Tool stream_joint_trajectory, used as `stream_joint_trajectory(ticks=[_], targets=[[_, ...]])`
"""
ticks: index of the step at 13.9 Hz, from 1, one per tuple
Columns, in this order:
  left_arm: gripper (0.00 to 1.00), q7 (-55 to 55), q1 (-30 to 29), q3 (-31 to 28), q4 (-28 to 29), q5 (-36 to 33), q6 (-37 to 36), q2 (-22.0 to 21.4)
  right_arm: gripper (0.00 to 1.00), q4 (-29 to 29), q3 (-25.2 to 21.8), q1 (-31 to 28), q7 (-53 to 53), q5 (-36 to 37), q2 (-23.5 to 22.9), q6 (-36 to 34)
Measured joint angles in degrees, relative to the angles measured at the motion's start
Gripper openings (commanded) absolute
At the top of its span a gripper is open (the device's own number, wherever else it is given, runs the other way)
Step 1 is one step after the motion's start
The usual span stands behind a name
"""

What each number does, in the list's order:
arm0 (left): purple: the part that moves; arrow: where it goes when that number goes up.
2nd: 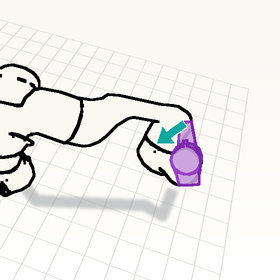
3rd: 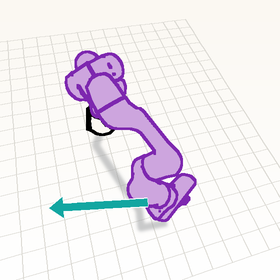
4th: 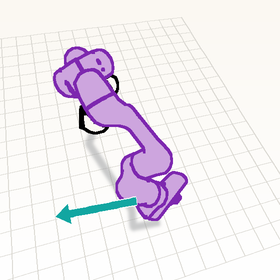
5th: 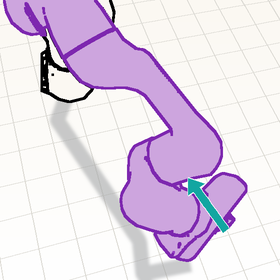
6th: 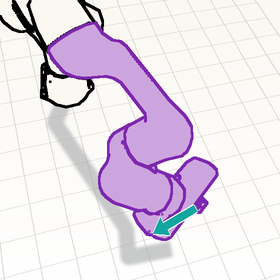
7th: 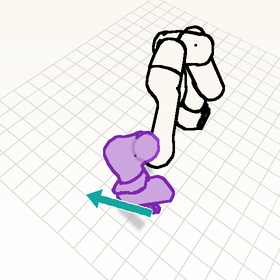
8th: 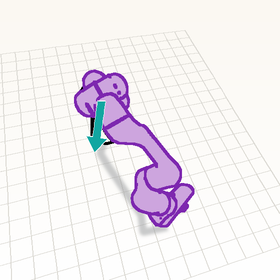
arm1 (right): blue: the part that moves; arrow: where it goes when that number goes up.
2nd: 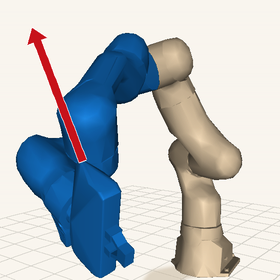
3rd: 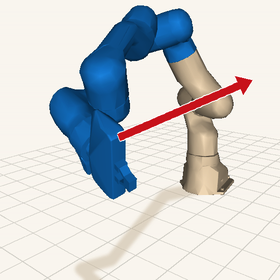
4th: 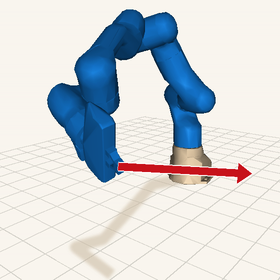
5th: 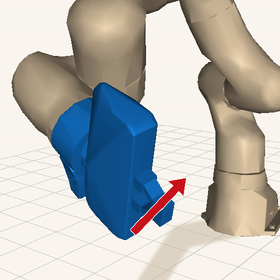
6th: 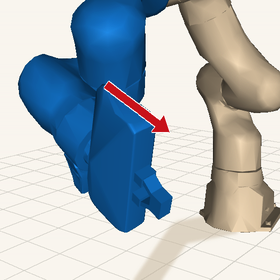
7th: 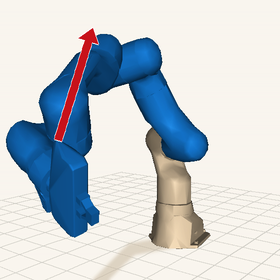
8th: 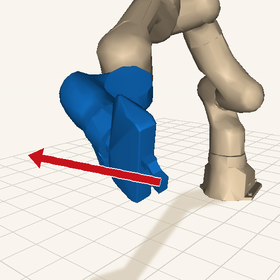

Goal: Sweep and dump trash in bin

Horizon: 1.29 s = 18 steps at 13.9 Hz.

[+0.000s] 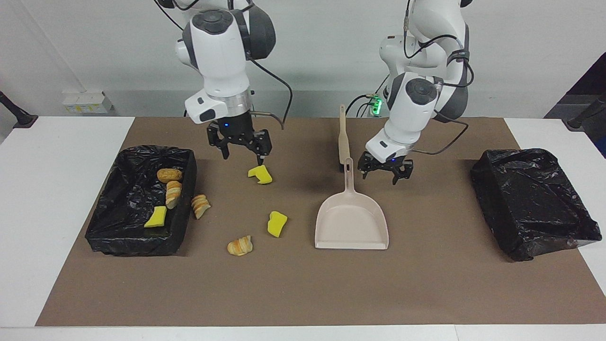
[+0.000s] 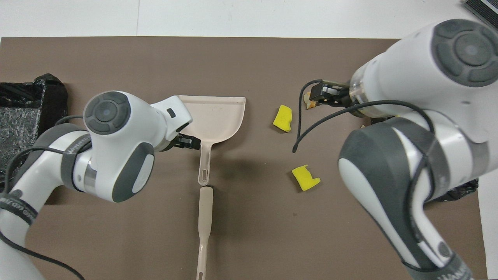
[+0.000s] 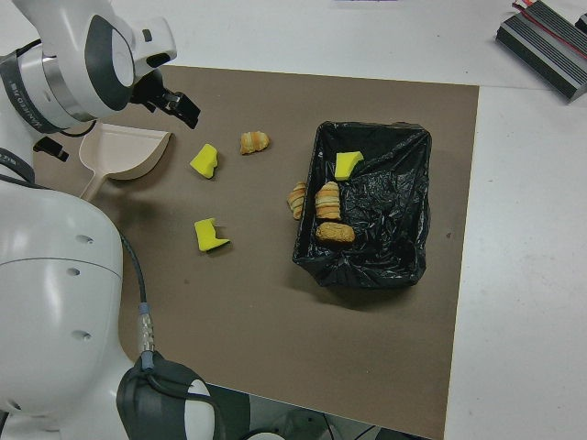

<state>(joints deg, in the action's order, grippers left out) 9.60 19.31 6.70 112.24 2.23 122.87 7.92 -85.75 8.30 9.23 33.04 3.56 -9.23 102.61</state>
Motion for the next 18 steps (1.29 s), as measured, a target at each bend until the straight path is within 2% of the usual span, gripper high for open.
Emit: stream_joint_trajectory(ticks=[3, 5, 7, 8, 10, 12, 13, 14, 18], targets=[[1.00, 5.1, 4.7, 0.0, 4.5, 0.0, 5.4, 0.1, 1.00, 0.0, -0.1, -4.5, -7.0, 0.0, 3.8, -5.3], [1.00, 7.8, 6.8, 0.0, 7.1, 0.0, 7.9, 0.1, 1.00, 0.0, -0.1, -5.9, -9.7, 0.0, 5.9, -9.1], [1.00, 9.7, 7.6, 0.0, 8.0, 0.0, 8.5, 0.1, 1.00, 0.1, -0.1, -6.2, -10.7, 0.0, 7.0, -10.0], [0.95, 10.3, 7.6, 0.0, 8.0, 0.0, 8.6, 0.1, 1.00, 0.4, -0.1, -6.2, -11.4, 0.0, 7.0, -10.1], [0.65, 10.7, 7.6, -0.1, 8.1, 0.0, 8.6, 0.1, 1.00, 1.6, -0.1, -6.3, -12.1, 0.0, 6.6, -11.1], [0.25, 11.3, 7.6, -0.1, 8.1, 0.0, 8.6, 0.1, 1.00, 4.0, -0.1, -6.5, -12.2, 0.0, 5.6, -14.3], [0.10, 11.5, 7.6, -0.1, 8.1, 0.0, 8.6, 0.1, 1.00, 4.9, -0.1, -6.5, -12.2, 0.0, 5.2, -15.3], [0.00, 11.6, 7.6, -0.2, 8.1, 0.0, 8.6, 0.1, 1.00, 5.4, -0.1, -6.6, -12.3, 0.0, 4.9, -15.8], [0.00, 11.8, 7.6, -0.5, 8.0, 0.0, 8.5, 0.1, 1.00, 6.9, -0.1, -7.2, -12.3, 0.0, 3.8, -16.5]])
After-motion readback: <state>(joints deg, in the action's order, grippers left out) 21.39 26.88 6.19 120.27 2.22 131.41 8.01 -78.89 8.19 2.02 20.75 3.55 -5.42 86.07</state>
